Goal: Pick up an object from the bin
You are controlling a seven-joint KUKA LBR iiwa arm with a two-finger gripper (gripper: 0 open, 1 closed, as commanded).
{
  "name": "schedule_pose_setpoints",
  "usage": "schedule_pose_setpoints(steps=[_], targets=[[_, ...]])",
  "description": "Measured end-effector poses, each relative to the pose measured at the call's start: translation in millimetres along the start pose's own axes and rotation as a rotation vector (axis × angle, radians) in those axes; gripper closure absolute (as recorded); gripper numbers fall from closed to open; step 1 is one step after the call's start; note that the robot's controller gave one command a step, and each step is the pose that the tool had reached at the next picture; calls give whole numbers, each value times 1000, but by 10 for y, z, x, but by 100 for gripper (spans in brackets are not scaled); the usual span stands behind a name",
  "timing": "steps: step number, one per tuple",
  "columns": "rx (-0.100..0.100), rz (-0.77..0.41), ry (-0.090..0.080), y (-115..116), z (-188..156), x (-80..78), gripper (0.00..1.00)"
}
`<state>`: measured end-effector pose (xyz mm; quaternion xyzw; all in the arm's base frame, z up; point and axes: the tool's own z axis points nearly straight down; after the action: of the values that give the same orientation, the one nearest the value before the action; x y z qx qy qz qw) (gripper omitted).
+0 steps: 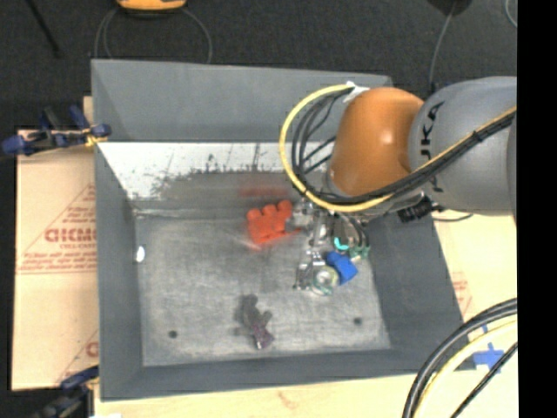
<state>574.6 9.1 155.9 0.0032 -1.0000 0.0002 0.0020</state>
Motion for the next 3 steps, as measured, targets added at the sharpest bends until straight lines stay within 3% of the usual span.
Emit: schedule_pose_setpoints(steps=[1, 2, 3], targets=[[3, -149, -4, -1005, 276, 14, 0], [2, -379, -8, -1128, 776, -54, 0], [2, -377, -11, -1121, 760, -66, 100]])
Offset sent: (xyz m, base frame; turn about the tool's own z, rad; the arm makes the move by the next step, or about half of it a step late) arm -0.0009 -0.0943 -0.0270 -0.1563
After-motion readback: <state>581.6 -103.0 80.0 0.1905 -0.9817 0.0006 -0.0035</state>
